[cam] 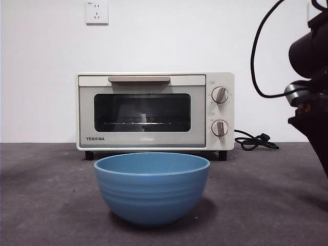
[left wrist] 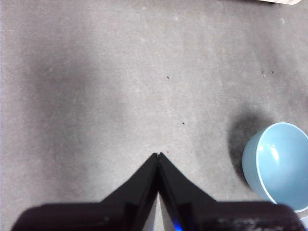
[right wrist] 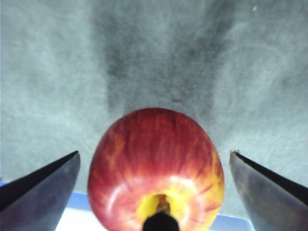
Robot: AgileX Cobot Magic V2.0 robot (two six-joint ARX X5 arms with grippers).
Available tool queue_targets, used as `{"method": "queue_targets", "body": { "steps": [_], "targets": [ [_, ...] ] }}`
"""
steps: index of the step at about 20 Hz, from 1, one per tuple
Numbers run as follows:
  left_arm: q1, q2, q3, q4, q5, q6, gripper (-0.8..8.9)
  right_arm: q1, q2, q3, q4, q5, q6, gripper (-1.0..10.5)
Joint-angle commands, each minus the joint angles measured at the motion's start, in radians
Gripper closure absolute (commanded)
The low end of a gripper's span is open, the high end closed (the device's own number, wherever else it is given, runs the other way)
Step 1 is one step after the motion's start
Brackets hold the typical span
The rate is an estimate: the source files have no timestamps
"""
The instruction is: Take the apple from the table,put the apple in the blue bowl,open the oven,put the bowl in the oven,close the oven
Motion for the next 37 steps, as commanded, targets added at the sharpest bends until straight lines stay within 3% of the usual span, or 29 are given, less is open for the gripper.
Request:
{"method": "queue_targets", "body": {
  "steps": [1,3,5,6,12,17,25,34,37],
  "targets": [
    [-0.003,0.001,0.002,0.001,-0.002,0.019,8.18,0.001,0.022,-0.011,-0.004,-0.005,-0.012,4.3],
    [-0.003,0.001,0.002,0.001,-0.002,0.019,8.18,0.001,0.023,-0.011,-0.013,-0.022,-0.012,6.2],
    [-0.003,0.001,0.002,0.002,-0.002,0.019,8.18,0.001,0.023,-0.011,-0.013,-0.022,-0.011,9.2],
    [-0.003,0.001,0.002,0.002,-0.002,0.019,8.18,0.001,0.021,-0.011,-0.011,-0.022,-0.01,9.6],
    [-0.003,0.001,0.002,0.003,-0.002,0.019,8.18,0.047,-0.123,0.053,-0.027,-0.039,0.085,9.6],
    [-0.003,0.001,0.002,0.003,-0.002,0.019,8.18,0.227,-0.133,0.251,-0.028,-0.106,0.154,9.6],
    [-0.003,0.003,0.002,0.006,-0.002,0.019,8.18,0.509,0.089,0.489,0.042,-0.104,0.194,9.6],
    [-0.003,0.008,0.002,0.014,-0.002,0.02,8.18,0.609,0.299,0.499,0.122,-0.103,0.219,9.6],
    [-0.003,0.013,0.002,0.013,-0.002,0.026,8.18,0.61,0.326,0.499,0.126,-0.061,0.219,9.4]
  ]
}}
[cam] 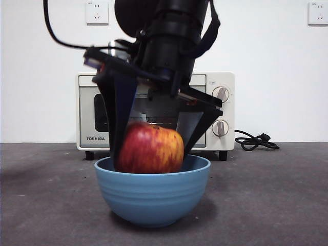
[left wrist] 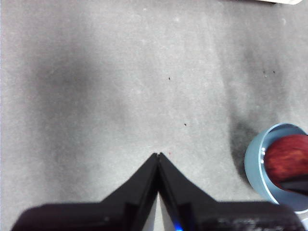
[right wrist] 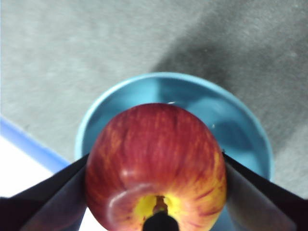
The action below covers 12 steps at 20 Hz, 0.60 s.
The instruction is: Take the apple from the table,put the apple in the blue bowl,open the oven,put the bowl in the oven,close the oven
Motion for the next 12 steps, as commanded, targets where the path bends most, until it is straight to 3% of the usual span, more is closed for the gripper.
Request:
{"method": "queue_targets", "body": {
  "steps": [1,2,6,7,12],
  "targets": [
    [-0.003,0.004,0.002,0.005,0.0,0.019,8.18,0.001,0.015,0.004,0.006,0.022,0.008,9.4],
    [-0.003,0.004,0.002,0.005,0.0,0.019,8.18,0.001,0.015,0.004,0.006,0.024,0.008,9.3],
    [-0.003,0.004,0.002,0.01,0.0,0.022,8.18,0.001,0.015,0.004,0.006,0.023,0.007,4.4],
    [-0.003,0.004,0.002,0.012,0.0,0.022,8.18,0.001,0.015,0.004,0.005,0.023,0.007,4.0],
    [-0.003,0.005,0.002,0.015,0.0,0.022,8.18,0.001,0.015,0.004,0.004,0.022,0.007,4.0]
  ]
}}
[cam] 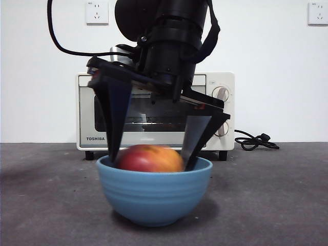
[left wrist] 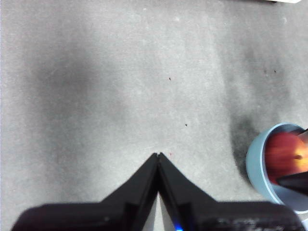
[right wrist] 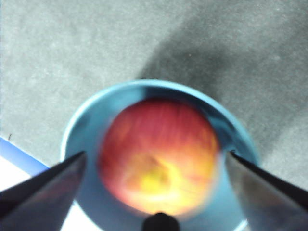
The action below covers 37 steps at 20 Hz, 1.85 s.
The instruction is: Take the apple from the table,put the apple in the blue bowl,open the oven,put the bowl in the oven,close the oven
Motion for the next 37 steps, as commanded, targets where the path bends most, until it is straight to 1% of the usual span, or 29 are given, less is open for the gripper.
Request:
{"method": "queue_targets", "body": {
  "steps": [1,5,9,11,13,14,15,17,18,20,22,23,25,27,29,32,34,37],
  "targets": [
    [-0.003,0.001,0.002,0.009,0.0,0.015,8.18,0.002,0.008,0.004,0.002,-0.001,0.004,4.0],
    [-0.003,0.001,0.002,0.016,0.0,0.015,8.18,0.006,0.007,0.013,-0.023,-0.005,0.003,4.0],
    [-0.003,0.001,0.002,0.066,0.002,0.008,8.19,0.007,-0.008,0.089,-0.099,0.001,-0.017,4.1],
    [-0.004,0.006,0.002,0.113,0.021,-0.021,8.19,0.008,-0.031,0.137,-0.154,0.031,-0.032,4.1],
    [-0.006,0.033,0.006,0.161,0.078,-0.051,8.19,0.008,-0.076,0.165,-0.208,0.085,-0.053,4.2],
    [-0.011,0.058,0.014,0.178,0.096,-0.062,8.19,0.008,-0.109,0.167,-0.232,0.119,-0.064,4.6],
    [-0.019,0.081,0.019,0.197,0.11,-0.062,8.19,0.008,-0.138,0.167,-0.254,0.15,-0.071,5.5],
    [-0.044,0.137,0.037,0.242,0.126,-0.078,8.19,0.007,-0.203,0.167,-0.302,0.236,-0.078,8.2],
    [-0.059,0.174,0.055,0.269,0.133,-0.088,8.19,0.007,-0.238,0.167,-0.319,0.294,-0.075,9.1],
    [-0.089,0.249,0.121,0.278,0.134,-0.089,8.19,0.007,-0.302,0.167,-0.334,0.386,-0.059,9.2],
    [-0.126,0.325,0.213,0.273,0.136,-0.088,8.19,-0.001,-0.367,0.154,-0.338,0.434,-0.05,9.3],
    [-0.144,0.357,0.259,0.273,0.136,-0.088,8.19,-0.015,-0.399,0.134,-0.327,0.434,-0.049,9.6],
    [-0.182,0.426,0.362,0.274,0.135,-0.087,8.19,-0.064,-0.476,0.058,-0.292,0.433,-0.05,9.6],
    [-0.214,0.499,0.467,0.273,0.135,-0.087,8.19,-0.14,-0.56,-0.055,-0.253,0.432,-0.049,9.6],
    [-0.235,0.563,0.554,0.272,0.135,-0.089,8.19,-0.221,-0.636,-0.163,-0.224,0.409,-0.05,9.6],
    [-0.254,0.651,0.658,0.27,0.132,-0.088,8.19,-0.33,-0.743,-0.289,-0.179,0.319,-0.062,9.6],
    [-0.26,0.711,0.715,0.268,0.132,-0.089,8.19,-0.389,-0.815,-0.343,-0.15,0.23,-0.069,9.6],
    [-0.261,0.793,0.777,0.268,0.132,-0.093,8.19,-0.438,-0.911,-0.38,-0.106,0.089,-0.092,9.6]
  ]
}}
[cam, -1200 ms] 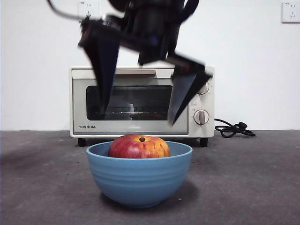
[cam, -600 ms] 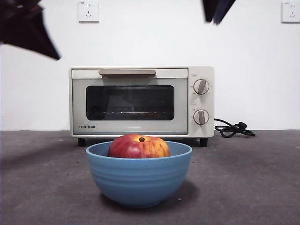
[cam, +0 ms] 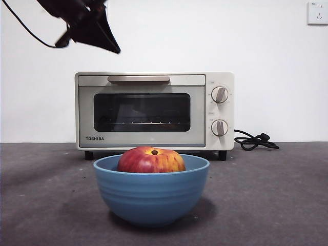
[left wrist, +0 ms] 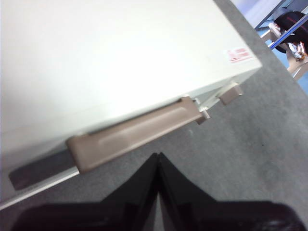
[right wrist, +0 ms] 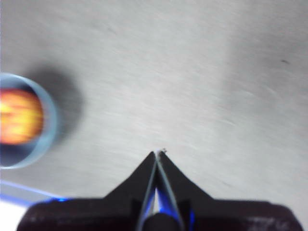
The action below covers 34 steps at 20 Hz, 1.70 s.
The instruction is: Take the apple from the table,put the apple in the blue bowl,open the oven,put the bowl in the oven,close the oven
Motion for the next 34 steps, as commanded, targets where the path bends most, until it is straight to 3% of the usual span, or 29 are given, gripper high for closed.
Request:
{"method": "queue_targets", "body": {
  "steps": [1,3,7,13,18,27,31,34],
  "targets": [
    [-0.005,0.062,0.033,0.006,0.005,-0.014,8.19,-0.025,-0.058,-0.024,0.03,-0.109,-0.026,9.6],
    [-0.005,0.097,0.045,0.013,0.005,-0.015,8.19,-0.052,-0.101,-0.031,0.031,-0.155,-0.041,9.6],
    [-0.005,0.13,0.045,0.084,-0.003,-0.019,8.19,-0.08,-0.15,-0.037,0.003,-0.156,-0.039,9.6],
    [-0.026,0.138,0.045,0.086,-0.101,-0.021,8.19,-0.08,-0.169,-0.037,-0.018,-0.156,-0.006,9.6],
    [-0.043,0.216,0.045,0.018,-0.093,-0.022,8.19,-0.08,-0.172,-0.037,0.045,-0.259,0.01,9.6],
    [-0.084,0.227,0.045,-0.121,-0.133,0.048,8.19,-0.08,-0.164,-0.037,0.119,-0.234,0.024,9.6],
    [-0.097,0.221,0.043,-0.167,-0.159,0.06,8.19,-0.08,-0.164,-0.037,0.141,-0.151,0.043,9.6],
    [-0.103,0.203,0.042,-0.2,-0.202,0.085,8.19,-0.08,-0.164,-0.037,0.141,-0.146,0.053,9.6]
  ]
}}
